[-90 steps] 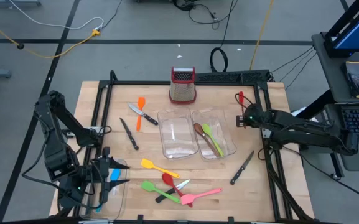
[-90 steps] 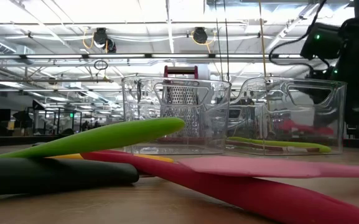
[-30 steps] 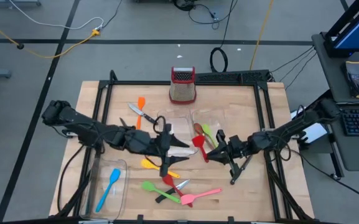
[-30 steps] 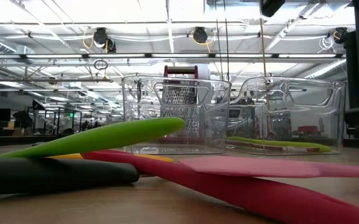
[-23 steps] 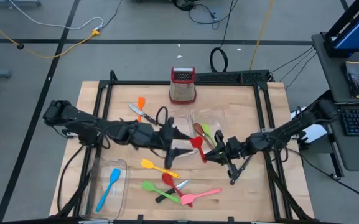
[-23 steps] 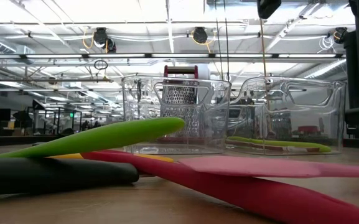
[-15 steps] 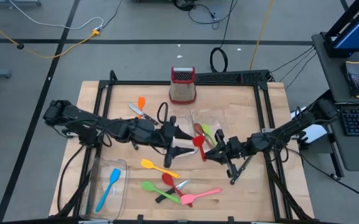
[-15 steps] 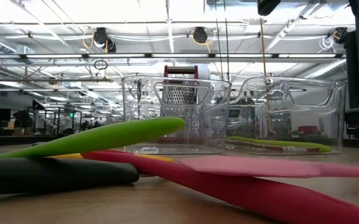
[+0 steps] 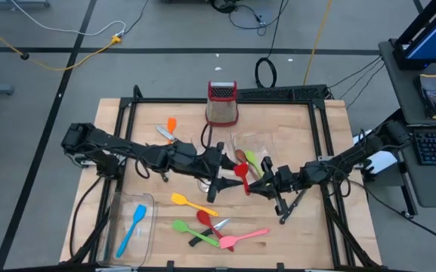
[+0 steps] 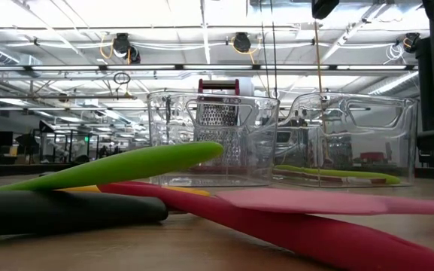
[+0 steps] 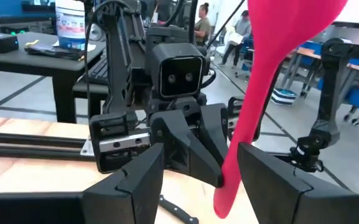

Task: Pick & Place Kitchen Items
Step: Put the red spatula into the left transparent bin

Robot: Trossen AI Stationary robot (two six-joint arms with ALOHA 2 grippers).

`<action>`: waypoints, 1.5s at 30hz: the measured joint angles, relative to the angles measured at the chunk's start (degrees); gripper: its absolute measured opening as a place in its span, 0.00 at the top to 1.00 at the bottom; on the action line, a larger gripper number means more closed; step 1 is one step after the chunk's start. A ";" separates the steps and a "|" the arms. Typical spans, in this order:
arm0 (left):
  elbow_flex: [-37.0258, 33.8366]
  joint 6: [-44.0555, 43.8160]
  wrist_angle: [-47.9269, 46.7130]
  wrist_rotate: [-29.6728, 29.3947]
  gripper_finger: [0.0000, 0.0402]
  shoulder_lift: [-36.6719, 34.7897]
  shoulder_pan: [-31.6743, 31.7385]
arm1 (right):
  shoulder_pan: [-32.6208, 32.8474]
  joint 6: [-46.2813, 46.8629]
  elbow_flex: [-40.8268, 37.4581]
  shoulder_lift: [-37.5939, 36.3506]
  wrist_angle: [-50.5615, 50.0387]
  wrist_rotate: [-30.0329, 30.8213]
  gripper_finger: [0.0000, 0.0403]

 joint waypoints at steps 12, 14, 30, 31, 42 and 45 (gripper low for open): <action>0.02 -1.05 -7.53 1.23 0.48 -0.73 -0.76 | 0.00 -0.62 0.00 0.00 -0.04 0.02 0.96; 0.09 -1.08 -7.43 1.45 0.48 -0.85 -0.75 | 0.00 -0.63 0.00 0.00 -0.10 0.00 0.96; 0.09 -1.42 -2.02 4.63 0.48 0.70 -0.14 | -0.44 -0.46 0.00 0.00 -0.48 1.51 0.96; 0.09 -1.42 -1.66 4.58 0.48 0.68 -0.06 | -0.44 -0.46 0.00 0.00 -0.48 1.53 0.96; 0.07 -1.47 -2.07 7.28 0.48 0.66 -0.72 | -0.45 -0.85 0.00 0.00 -0.50 1.60 0.96; 0.06 -1.45 -3.62 7.32 0.48 0.69 -0.72 | -0.44 -0.87 0.00 0.00 -0.48 1.57 0.96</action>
